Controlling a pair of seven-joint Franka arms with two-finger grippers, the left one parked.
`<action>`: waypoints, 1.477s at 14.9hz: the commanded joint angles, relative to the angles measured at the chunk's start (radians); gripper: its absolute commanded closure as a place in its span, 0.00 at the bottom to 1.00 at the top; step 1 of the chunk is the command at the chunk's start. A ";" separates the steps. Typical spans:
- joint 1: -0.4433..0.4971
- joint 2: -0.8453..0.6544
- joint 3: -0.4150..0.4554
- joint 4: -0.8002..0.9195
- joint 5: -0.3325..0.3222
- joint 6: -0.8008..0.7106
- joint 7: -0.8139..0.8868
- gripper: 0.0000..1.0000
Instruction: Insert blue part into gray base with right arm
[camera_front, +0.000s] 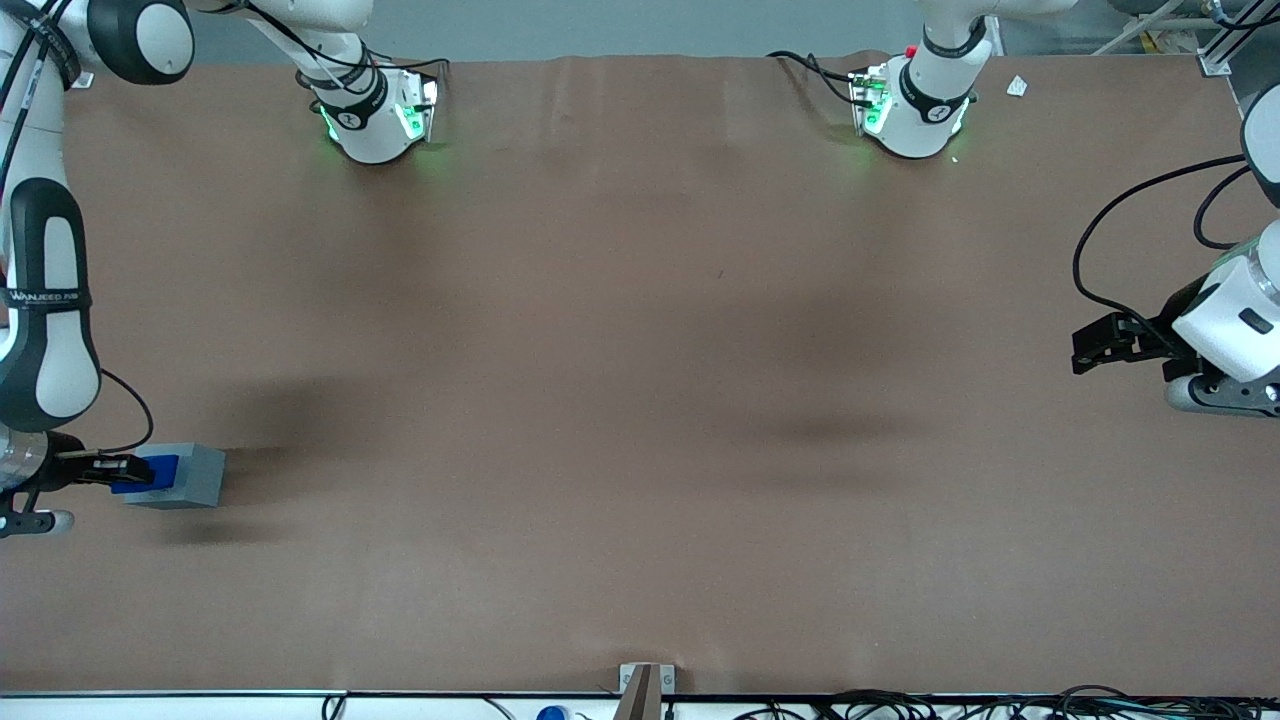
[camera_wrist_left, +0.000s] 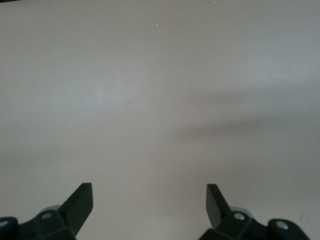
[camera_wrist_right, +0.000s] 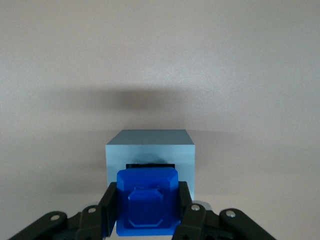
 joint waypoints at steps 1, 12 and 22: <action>-0.018 0.016 0.018 0.053 -0.004 -0.058 -0.019 1.00; -0.023 0.013 0.018 0.122 0.031 -0.111 -0.054 1.00; -0.014 -0.124 0.012 -0.158 0.068 0.219 -0.134 1.00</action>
